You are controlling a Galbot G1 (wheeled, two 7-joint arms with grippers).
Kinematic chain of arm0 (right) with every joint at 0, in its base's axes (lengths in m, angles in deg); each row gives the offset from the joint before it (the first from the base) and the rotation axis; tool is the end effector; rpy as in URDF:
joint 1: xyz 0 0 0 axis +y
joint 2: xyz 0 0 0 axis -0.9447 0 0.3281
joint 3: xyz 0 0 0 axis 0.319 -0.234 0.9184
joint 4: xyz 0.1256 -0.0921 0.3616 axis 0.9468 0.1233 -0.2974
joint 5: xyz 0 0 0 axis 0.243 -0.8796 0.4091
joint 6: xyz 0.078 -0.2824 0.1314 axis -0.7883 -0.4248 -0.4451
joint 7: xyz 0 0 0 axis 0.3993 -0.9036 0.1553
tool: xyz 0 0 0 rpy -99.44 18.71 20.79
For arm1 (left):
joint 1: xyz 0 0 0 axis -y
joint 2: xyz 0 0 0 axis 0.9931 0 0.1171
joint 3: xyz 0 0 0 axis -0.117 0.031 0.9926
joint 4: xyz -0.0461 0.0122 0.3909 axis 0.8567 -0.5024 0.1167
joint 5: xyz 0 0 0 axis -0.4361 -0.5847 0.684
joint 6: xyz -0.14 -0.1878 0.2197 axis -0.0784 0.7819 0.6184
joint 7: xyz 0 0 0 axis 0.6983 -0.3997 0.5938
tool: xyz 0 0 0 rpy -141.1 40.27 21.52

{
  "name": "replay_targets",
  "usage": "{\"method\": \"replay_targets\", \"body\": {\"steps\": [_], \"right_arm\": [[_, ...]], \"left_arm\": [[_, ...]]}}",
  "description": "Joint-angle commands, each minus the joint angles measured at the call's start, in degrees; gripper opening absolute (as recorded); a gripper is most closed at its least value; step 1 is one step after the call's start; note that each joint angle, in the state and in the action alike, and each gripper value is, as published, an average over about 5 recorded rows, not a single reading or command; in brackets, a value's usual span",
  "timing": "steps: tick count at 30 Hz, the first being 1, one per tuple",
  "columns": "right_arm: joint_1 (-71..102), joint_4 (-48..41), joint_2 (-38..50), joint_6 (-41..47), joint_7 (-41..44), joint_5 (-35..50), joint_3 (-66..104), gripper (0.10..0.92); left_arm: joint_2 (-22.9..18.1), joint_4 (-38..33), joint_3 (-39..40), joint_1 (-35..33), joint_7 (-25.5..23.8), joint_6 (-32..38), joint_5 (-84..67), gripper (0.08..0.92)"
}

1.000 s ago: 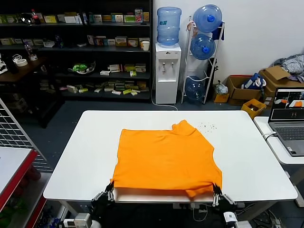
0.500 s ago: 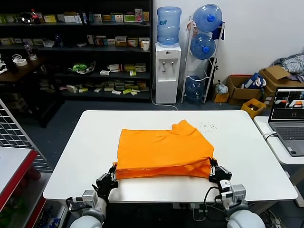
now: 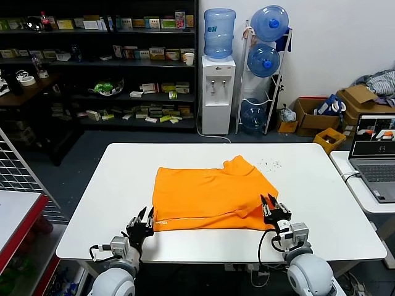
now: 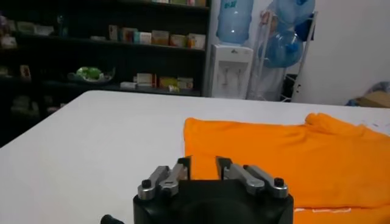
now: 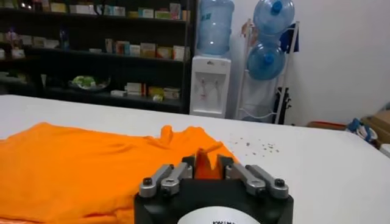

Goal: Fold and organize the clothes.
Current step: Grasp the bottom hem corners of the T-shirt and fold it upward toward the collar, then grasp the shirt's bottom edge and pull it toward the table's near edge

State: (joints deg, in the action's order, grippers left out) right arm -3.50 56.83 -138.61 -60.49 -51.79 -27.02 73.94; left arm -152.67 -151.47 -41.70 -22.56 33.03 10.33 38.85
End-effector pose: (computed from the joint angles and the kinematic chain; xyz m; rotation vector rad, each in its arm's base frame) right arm 0.2150 -0.1019 -0.3654 0.1784 -2.8383 0.1526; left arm 0.1957 0.0434 -0.3803 -0.1039 -2.8116 0.0900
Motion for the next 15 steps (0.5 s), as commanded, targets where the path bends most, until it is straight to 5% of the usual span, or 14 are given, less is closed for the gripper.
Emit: {"method": "replay_targets", "body": {"steps": [1, 9, 15], "right_arm": [[3.4, -0.6, 0.5, -1.7, 2.2, -1.0, 1.9, 0.554], [9.5, -1.0, 0.9, -2.0, 4.5, 0.9, 6.3, 0.777], [9.1, -2.6, 0.5, 0.4, 5.2, 3.4, 6.7, 0.821]], "left_arm": [[-0.3, -2.7, -2.5, -5.0, -1.1, 0.1, 1.7, 0.476], [-2.6, -2.3, -2.8, -10.6, -3.2, 1.1, 2.5, 0.71], [-3.4, 1.9, -3.0, -8.0, -4.9, 2.1, 2.6, 0.817]]}}
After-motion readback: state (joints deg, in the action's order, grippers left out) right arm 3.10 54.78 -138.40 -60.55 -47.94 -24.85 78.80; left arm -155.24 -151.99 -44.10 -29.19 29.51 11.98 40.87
